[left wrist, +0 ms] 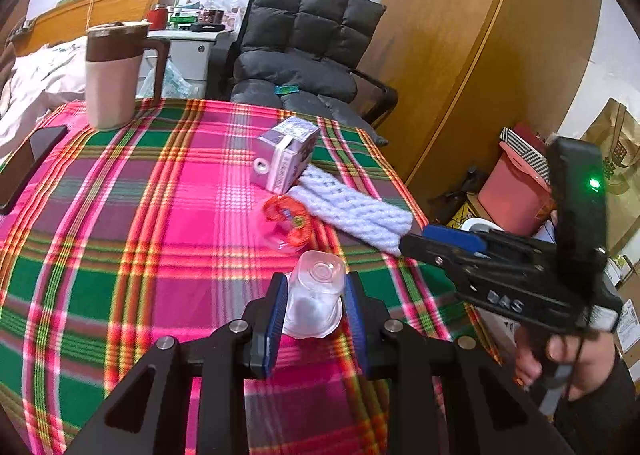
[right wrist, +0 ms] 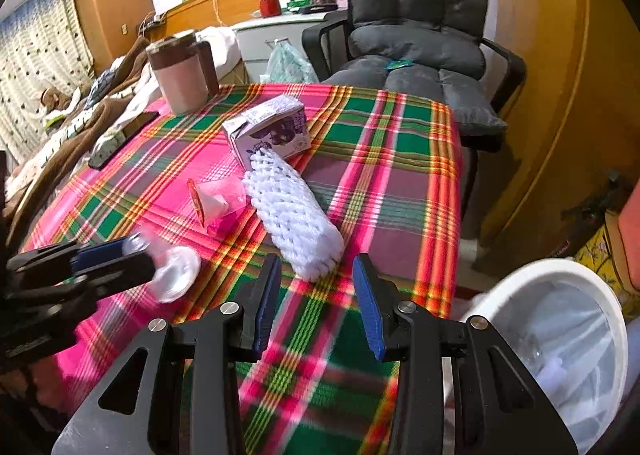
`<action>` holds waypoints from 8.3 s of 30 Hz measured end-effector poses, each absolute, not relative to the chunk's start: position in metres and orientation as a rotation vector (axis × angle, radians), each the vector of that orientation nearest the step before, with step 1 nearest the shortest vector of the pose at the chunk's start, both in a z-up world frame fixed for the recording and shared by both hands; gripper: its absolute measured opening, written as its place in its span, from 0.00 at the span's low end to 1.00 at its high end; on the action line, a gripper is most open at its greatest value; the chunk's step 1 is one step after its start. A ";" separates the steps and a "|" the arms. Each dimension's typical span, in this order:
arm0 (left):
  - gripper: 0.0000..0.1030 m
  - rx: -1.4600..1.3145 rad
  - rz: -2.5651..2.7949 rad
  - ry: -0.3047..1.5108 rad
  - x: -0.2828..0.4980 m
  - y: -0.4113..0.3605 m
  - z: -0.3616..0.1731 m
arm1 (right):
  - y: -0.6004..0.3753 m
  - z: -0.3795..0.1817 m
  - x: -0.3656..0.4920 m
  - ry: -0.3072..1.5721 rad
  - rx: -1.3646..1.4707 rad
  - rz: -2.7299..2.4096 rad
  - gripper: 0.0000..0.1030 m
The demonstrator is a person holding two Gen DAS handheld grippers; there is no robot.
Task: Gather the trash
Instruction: 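Grasp the clear plastic cup with the left tool while the right approaches the mesh sleeve, then grasp the white foam mesh sleeve with the right tool while the left holds the cup, then carry the clear cup with the left tool over the bin while the right carries the sleeve, then open both tools to drop the clear cup and mesh sleeve into the bin, then move both tools back over the table toward the remaining trash, then grasp the red-labelled plastic cup with the left tool, then grasp the purple-and-white milk carton with the right tool while the left holds the cup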
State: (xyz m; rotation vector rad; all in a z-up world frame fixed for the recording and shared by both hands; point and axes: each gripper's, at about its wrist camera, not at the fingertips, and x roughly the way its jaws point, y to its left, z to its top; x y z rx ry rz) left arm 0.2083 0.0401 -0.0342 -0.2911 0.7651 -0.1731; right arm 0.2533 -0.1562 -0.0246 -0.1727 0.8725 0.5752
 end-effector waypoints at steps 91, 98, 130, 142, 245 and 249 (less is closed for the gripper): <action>0.29 -0.158 -0.413 0.738 0.172 -0.095 0.018 | -0.291 -0.004 0.148 0.791 0.103 0.339 0.08; 0.29 -0.144 -0.471 0.750 0.185 -0.121 0.014 | -0.313 -0.011 0.145 0.811 0.134 0.284 0.08; 0.36 -0.132 -0.542 0.832 0.223 -0.169 -0.019 | -0.345 -0.023 0.145 0.858 0.195 0.168 0.32; 0.36 -0.153 -0.520 0.814 0.199 -0.145 -0.008 | -0.328 -0.009 0.132 0.826 0.178 0.206 0.32; 0.44 -0.305 0.002 0.706 0.219 0.130 -0.022 | -0.088 -0.003 0.283 0.874 0.068 0.469 0.52; 0.44 -0.337 0.017 0.696 0.217 0.145 -0.025 | -0.074 -0.006 0.290 0.869 0.068 0.423 0.53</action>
